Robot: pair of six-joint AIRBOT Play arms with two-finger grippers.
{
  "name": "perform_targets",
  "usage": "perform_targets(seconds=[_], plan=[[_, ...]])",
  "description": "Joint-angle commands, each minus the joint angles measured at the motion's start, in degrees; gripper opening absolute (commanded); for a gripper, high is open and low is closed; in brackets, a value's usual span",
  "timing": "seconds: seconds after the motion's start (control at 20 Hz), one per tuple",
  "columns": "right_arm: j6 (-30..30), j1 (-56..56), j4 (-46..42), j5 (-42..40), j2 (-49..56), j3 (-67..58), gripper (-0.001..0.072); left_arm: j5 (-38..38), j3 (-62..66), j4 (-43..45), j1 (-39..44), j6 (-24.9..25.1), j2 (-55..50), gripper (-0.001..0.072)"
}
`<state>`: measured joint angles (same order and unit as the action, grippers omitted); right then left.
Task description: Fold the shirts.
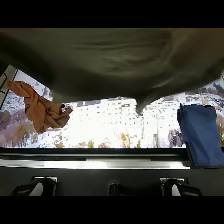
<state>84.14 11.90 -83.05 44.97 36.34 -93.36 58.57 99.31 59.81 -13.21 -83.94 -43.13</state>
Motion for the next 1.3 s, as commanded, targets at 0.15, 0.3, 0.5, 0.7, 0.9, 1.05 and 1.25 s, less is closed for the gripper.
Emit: perform_targets(seconds=[0.15, 0.3, 0.5, 0.7, 0.9, 1.05, 1.25], plan=[[3.39, -0.02, -4.31, 4.46, -7.06, -4.2, 0.0041, -3.72, 4.44, 1.75, -0.04, -4.17, 6.69, 0.0026], [4.72, -0.02, -5.4, 8.44, -6.25, -4.22, 0.0041, -0.13, 4.37, 4.42, -0.04, -4.2, 5.95, 0.0026], [5.22, -0.02, -4.81, 26.25, 3.39, -4.13, 0.0041, 11.63, -0.09, 6.43, -0.02, -5.44, -0.76, 0.0026], [5.01, -0.02, 2.99, 44.33, 24.5, 0.07, 0.0039, 14.71, -17.73, 6.47, 3.41, -0.72, -13.14, 0.0026], [5.66, -1.03, 9.86, 34.58, 45.77, 3.08, 0.0039, 5.84, -28.87, 6.27, 7.02, -0.04, -31.56, 0.0027], [7.85, -4.66, 11.08, 19.96, 55.8, 2.91, 0.004, 0.07, -25.09, 2.71, 7.52, -0.22, -45.27, 0.0027], [13.62, -4.31, 11.15, 3.04, 58.6, 2.8, 0.0041, 0.04, -10.62, 0.31, 7.26, -1.55, -57.48, 0.0027]])
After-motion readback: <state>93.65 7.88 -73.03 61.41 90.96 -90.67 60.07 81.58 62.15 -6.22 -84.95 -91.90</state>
